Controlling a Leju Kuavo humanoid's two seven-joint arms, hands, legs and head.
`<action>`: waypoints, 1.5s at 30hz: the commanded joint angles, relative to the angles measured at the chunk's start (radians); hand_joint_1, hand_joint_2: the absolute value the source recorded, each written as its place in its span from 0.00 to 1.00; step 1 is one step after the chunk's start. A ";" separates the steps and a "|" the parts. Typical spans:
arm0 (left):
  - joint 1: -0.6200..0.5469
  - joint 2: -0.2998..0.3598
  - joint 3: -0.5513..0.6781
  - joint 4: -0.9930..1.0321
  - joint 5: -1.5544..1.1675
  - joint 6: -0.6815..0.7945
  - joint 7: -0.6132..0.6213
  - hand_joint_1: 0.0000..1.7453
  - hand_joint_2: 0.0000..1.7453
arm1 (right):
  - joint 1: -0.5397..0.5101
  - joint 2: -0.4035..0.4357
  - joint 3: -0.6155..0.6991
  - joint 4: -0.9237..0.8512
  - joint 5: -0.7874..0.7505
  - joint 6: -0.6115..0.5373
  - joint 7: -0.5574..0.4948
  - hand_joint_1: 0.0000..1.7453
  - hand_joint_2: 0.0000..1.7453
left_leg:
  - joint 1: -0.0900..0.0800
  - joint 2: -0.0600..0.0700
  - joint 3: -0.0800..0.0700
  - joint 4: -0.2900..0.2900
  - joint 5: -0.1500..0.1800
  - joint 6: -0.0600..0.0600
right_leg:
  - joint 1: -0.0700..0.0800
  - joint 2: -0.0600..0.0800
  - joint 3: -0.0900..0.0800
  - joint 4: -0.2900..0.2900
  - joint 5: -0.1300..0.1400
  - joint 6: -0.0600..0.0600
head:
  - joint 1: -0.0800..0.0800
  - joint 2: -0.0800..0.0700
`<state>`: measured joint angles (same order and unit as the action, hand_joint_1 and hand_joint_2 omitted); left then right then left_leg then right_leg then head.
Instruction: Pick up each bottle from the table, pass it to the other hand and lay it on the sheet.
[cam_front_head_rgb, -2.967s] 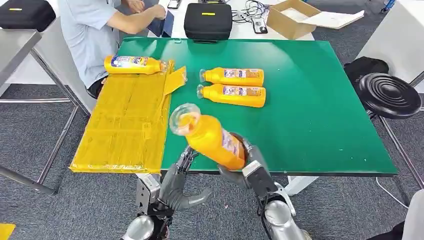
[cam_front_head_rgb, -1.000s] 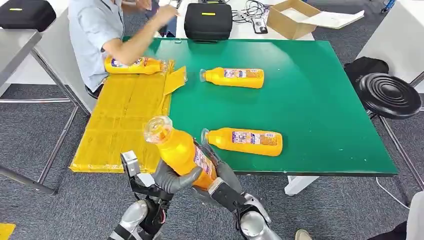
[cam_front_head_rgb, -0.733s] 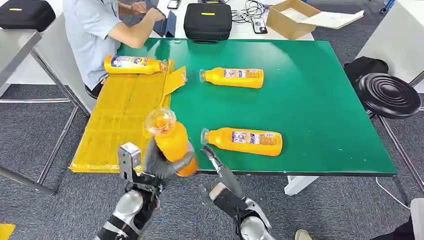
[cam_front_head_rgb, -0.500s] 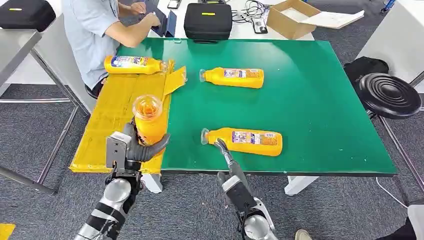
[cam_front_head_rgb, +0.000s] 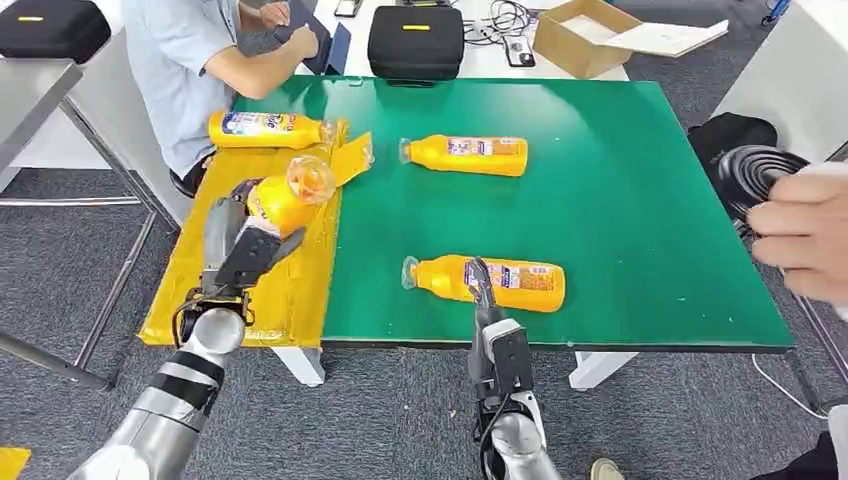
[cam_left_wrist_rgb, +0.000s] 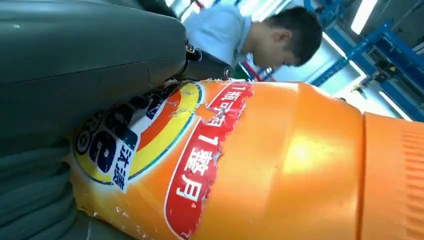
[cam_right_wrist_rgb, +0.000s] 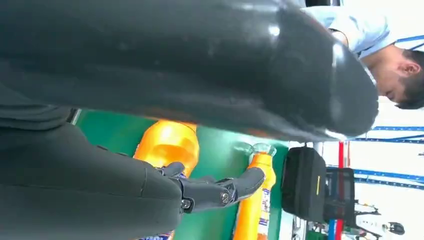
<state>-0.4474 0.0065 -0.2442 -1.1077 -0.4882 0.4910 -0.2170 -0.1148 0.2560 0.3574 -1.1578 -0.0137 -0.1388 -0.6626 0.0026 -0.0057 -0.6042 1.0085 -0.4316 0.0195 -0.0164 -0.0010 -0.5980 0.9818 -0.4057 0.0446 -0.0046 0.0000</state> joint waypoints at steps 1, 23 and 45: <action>-0.320 -0.006 -0.161 0.685 -0.367 0.053 0.143 1.00 1.00 | -0.112 0.039 0.112 0.200 0.007 0.059 0.032 0.00 0.00 | 0.001 -0.002 0.003 -0.001 0.000 -0.001 | 0.001 -0.002 0.004 -0.001 -0.001 -0.002 | 0.000 0.000; -0.318 0.034 -0.062 0.836 -0.361 -0.153 0.201 0.99 1.00 | -0.150 0.027 0.219 0.288 -0.024 0.080 0.015 0.00 0.00 | 0.001 0.003 0.002 0.000 0.000 -0.001 | 0.001 0.002 0.002 0.000 0.000 -0.001 | 0.000 0.000; -0.268 0.038 0.094 0.744 -0.146 -0.476 -0.051 0.00 1.00 | -0.158 0.022 0.228 0.341 0.005 0.088 0.001 0.00 0.00 | 0.000 0.001 0.007 -0.001 0.000 -0.001 | 0.000 0.000 0.008 0.000 0.000 -0.002 | 0.000 0.000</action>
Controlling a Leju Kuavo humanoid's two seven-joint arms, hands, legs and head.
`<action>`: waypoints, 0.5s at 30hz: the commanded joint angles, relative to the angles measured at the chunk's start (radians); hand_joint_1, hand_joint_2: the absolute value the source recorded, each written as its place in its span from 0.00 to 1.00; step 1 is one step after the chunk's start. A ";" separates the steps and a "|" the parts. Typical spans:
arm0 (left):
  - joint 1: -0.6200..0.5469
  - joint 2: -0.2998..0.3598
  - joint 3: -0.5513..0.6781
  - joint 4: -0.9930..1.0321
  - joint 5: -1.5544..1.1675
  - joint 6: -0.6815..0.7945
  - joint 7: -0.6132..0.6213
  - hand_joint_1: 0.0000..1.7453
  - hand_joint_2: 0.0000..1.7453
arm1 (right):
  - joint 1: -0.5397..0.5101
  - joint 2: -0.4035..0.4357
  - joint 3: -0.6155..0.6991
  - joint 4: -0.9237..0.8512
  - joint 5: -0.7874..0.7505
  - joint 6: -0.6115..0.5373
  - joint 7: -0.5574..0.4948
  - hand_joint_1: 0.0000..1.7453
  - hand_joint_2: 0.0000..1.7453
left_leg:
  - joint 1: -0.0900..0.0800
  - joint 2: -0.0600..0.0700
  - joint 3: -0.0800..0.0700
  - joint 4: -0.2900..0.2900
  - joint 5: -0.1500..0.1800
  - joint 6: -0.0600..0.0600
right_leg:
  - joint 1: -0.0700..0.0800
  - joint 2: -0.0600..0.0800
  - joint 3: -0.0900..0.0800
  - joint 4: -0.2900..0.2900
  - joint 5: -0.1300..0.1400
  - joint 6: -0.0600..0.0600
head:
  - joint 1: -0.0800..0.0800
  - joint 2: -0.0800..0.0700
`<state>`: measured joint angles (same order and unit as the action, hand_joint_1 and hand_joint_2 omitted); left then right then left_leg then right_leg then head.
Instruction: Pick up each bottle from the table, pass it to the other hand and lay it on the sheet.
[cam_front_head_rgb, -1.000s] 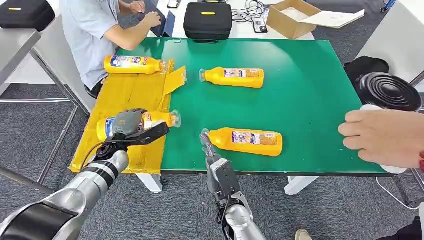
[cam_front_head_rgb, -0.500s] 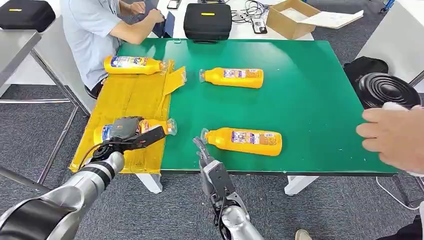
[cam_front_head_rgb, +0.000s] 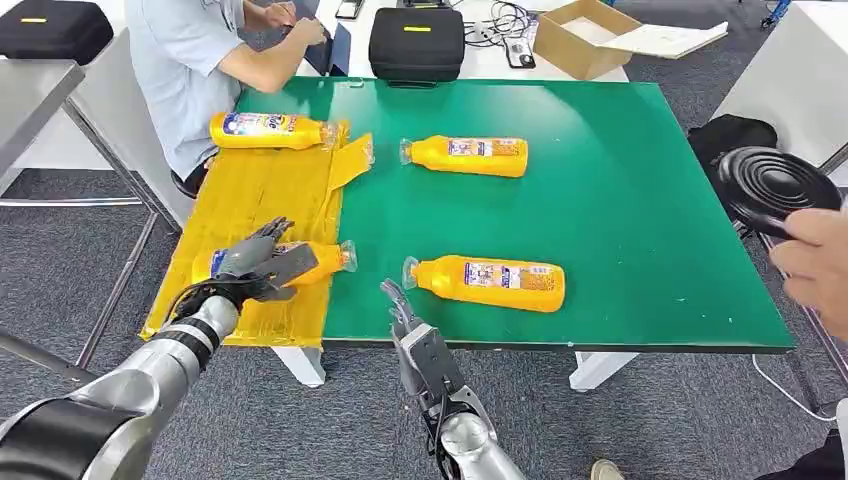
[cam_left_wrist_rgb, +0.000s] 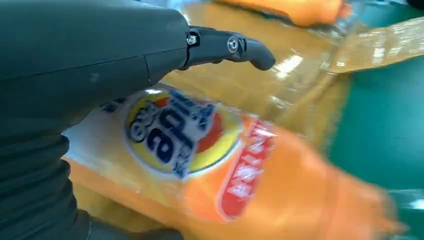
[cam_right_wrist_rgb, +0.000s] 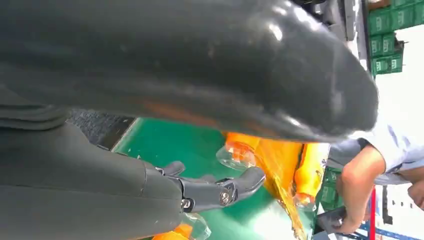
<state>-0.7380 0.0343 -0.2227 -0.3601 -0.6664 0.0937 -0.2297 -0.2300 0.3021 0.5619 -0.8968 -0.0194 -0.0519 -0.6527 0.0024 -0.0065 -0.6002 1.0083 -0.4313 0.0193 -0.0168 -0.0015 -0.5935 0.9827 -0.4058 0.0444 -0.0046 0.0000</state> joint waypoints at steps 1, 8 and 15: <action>0.025 0.012 0.074 -0.010 0.038 -0.080 -0.045 0.00 1.00 | -0.043 -0.023 0.022 0.082 0.014 0.000 -0.010 0.00 0.00 | 0.000 0.002 0.003 -0.001 0.000 -0.001 | 0.001 0.002 0.002 -0.001 0.000 -0.001 | 0.000 0.000; 0.050 0.006 0.125 -0.077 0.111 -0.054 -0.137 0.00 1.00 | -0.031 -0.028 0.014 0.078 0.019 -0.004 -0.014 0.00 0.00 | 0.001 0.002 0.003 -0.001 0.000 -0.002 | 0.001 0.002 0.003 -0.001 0.000 -0.002 | 0.000 0.000; 0.129 0.045 0.111 -0.271 0.157 -0.026 -0.209 0.00 1.00 | -0.017 -0.028 -0.009 0.069 0.034 -0.003 -0.023 0.00 0.00 | 0.001 0.003 0.004 0.000 -0.001 -0.002 | 0.002 0.002 0.003 -0.001 -0.001 -0.002 | 0.000 0.000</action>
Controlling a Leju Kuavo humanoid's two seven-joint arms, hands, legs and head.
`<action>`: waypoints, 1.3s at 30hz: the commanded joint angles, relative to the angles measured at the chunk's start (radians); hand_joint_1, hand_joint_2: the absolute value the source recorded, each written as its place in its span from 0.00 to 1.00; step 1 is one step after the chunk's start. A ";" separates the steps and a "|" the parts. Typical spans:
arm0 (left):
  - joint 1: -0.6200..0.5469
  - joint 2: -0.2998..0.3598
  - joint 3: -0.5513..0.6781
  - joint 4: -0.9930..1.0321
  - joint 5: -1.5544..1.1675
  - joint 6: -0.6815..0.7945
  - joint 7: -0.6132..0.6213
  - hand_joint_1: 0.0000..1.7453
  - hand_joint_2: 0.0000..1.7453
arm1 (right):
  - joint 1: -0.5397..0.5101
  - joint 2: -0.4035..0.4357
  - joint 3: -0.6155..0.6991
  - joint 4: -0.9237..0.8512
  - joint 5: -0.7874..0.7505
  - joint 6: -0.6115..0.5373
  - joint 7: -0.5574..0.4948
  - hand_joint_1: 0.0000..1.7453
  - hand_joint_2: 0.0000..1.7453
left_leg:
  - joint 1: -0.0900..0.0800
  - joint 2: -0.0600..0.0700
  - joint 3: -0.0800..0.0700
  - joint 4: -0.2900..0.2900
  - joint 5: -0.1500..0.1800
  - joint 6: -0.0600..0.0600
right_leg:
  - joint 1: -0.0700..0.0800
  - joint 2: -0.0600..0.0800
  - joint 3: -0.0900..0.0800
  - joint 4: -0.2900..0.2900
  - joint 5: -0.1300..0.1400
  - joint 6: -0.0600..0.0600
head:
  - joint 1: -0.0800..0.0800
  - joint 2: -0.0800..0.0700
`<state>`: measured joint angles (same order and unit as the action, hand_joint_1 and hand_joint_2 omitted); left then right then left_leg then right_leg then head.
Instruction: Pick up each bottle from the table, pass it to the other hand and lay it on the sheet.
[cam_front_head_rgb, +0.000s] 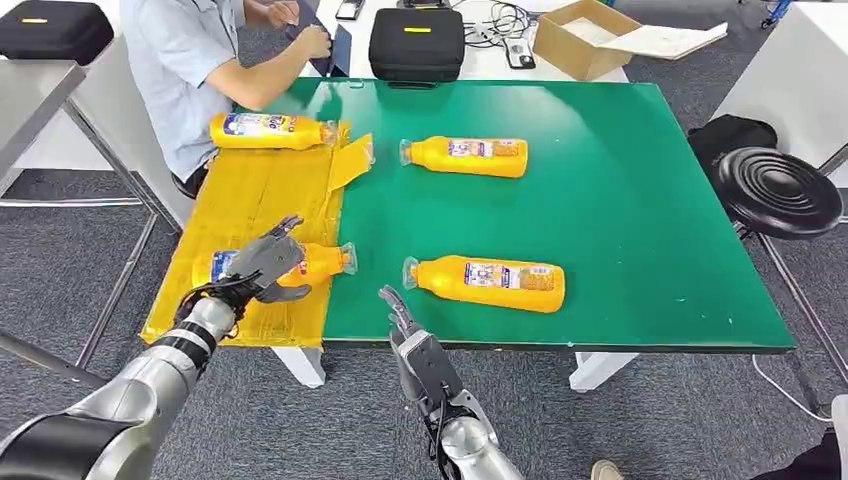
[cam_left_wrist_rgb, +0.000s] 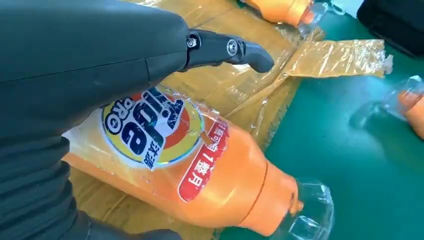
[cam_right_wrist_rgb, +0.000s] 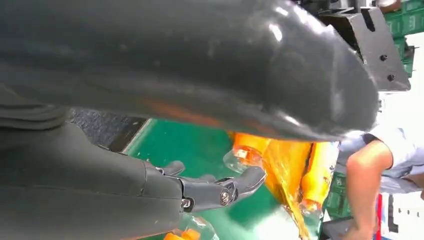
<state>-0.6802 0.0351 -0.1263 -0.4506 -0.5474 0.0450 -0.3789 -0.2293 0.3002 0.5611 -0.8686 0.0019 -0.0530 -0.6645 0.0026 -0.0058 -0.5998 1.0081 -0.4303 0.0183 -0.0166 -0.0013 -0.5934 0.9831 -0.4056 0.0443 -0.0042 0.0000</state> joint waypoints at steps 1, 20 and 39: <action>0.081 0.046 0.017 -0.204 0.047 0.022 -0.066 0.00 1.00 | -0.017 -0.026 -0.009 0.041 0.015 -0.001 -0.012 0.00 0.00 | 0.001 0.002 0.001 0.000 -0.001 -0.001 | 0.001 0.002 0.001 -0.001 0.000 -0.001 | 0.000 0.000; 0.258 0.035 0.049 -0.590 0.213 -0.003 -0.166 0.00 1.00 | 0.003 -0.035 -0.011 0.011 0.070 -0.046 -0.034 0.00 0.00 | 0.001 0.001 -0.001 0.000 -0.001 -0.001 | 0.001 0.000 -0.001 -0.001 -0.001 -0.001 | 0.000 0.000; 0.587 -0.128 -0.043 -0.973 0.548 -0.037 -0.185 0.00 1.00 | -0.038 -0.322 -0.171 -0.366 0.678 -0.466 0.135 0.00 1.00 | -0.002 -0.002 -0.002 0.000 -0.002 0.001 | -0.001 -0.002 0.000 -0.003 -0.001 0.000 | 0.000 0.000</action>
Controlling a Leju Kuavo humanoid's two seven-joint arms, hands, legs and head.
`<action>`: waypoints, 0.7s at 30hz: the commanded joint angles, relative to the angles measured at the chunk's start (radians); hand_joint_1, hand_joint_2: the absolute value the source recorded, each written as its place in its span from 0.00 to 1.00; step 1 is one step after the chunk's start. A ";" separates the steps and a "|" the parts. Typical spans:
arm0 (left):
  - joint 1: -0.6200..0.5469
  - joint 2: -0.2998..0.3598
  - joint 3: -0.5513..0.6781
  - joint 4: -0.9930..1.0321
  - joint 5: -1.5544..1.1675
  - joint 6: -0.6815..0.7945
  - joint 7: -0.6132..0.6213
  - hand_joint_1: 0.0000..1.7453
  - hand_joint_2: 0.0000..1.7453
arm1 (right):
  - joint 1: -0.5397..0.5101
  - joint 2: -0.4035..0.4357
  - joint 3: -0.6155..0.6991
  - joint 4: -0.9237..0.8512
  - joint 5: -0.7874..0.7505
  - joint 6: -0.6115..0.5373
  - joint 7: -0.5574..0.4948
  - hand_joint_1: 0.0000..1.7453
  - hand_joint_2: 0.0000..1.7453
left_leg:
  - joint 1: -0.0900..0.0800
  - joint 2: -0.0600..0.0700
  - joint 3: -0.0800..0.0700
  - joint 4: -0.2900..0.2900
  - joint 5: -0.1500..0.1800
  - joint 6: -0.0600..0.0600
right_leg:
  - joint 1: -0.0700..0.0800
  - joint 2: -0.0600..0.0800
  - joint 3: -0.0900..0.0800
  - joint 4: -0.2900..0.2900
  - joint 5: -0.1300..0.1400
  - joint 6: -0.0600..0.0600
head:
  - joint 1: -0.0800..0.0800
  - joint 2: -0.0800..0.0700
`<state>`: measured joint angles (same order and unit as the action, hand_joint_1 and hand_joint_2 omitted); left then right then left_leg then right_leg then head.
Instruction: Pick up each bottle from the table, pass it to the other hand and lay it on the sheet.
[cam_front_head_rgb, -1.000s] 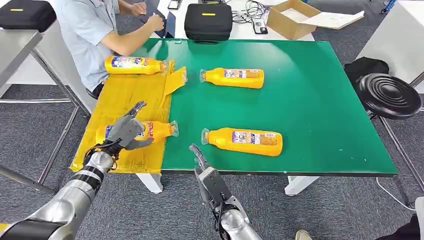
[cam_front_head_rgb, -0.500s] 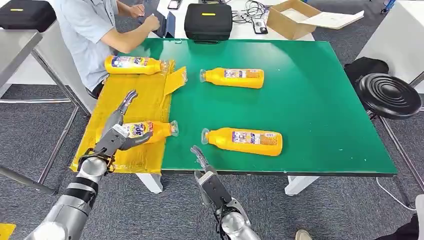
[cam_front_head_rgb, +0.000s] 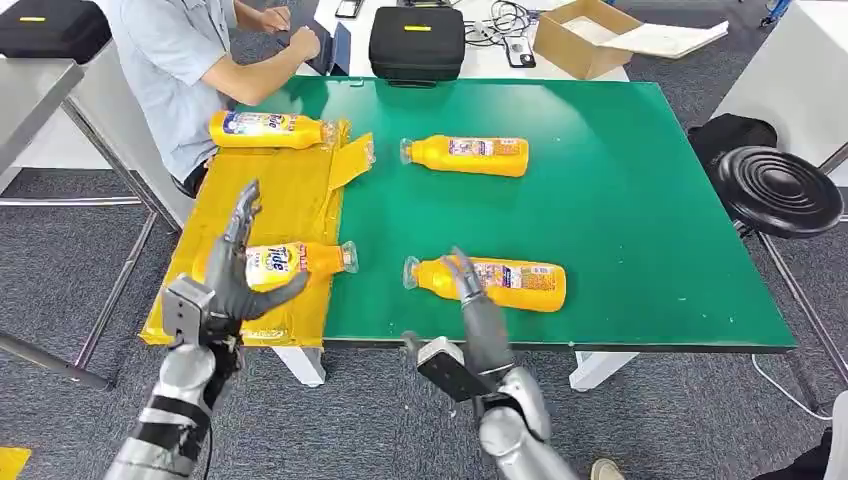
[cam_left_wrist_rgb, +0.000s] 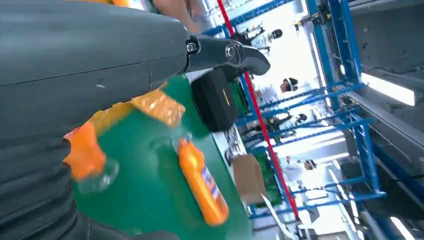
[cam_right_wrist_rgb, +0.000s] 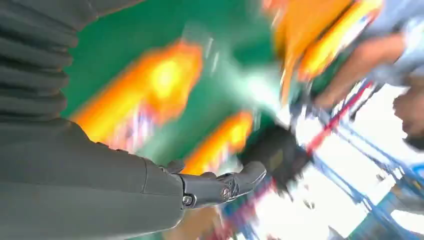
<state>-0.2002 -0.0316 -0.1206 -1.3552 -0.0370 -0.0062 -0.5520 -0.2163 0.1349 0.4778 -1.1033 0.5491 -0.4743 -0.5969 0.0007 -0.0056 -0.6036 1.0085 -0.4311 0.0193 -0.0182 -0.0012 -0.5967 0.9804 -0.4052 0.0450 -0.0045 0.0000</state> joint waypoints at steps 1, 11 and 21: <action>0.116 -0.061 -0.048 -0.073 0.040 0.015 -0.013 0.00 1.00 | -0.049 -0.163 -0.094 -0.141 0.143 -0.045 0.077 0.00 1.00 | 0.000 -0.001 0.001 0.000 0.000 0.000 | 0.000 -0.001 0.001 0.000 -0.001 -0.001 | 0.000 0.000; 0.106 -0.062 -0.047 -0.072 0.044 0.015 -0.013 0.00 1.00 | -0.062 -0.172 -0.096 -0.129 0.180 -0.047 0.108 0.00 1.00 | 0.001 0.000 0.003 0.000 -0.001 -0.001 | 0.002 0.000 0.003 0.001 -0.002 -0.002 | 0.000 0.000; 0.106 -0.062 -0.047 -0.072 0.044 0.015 -0.013 0.00 1.00 | -0.062 -0.172 -0.096 -0.129 0.180 -0.047 0.108 0.00 1.00 | 0.002 0.001 0.005 0.001 -0.003 -0.001 | 0.003 0.001 0.005 0.001 -0.002 -0.003 | 0.000 0.000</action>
<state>-0.0778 -0.0923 -0.1572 -1.4496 0.0087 0.0065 -0.5688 -0.2454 -0.0183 0.3857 -1.2451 0.7294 -0.5169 -0.4948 0.0019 -0.0055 -0.6036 1.0085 -0.4311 0.0191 -0.0169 -0.0012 -0.5968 0.9811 -0.4053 0.0449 -0.0046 0.0000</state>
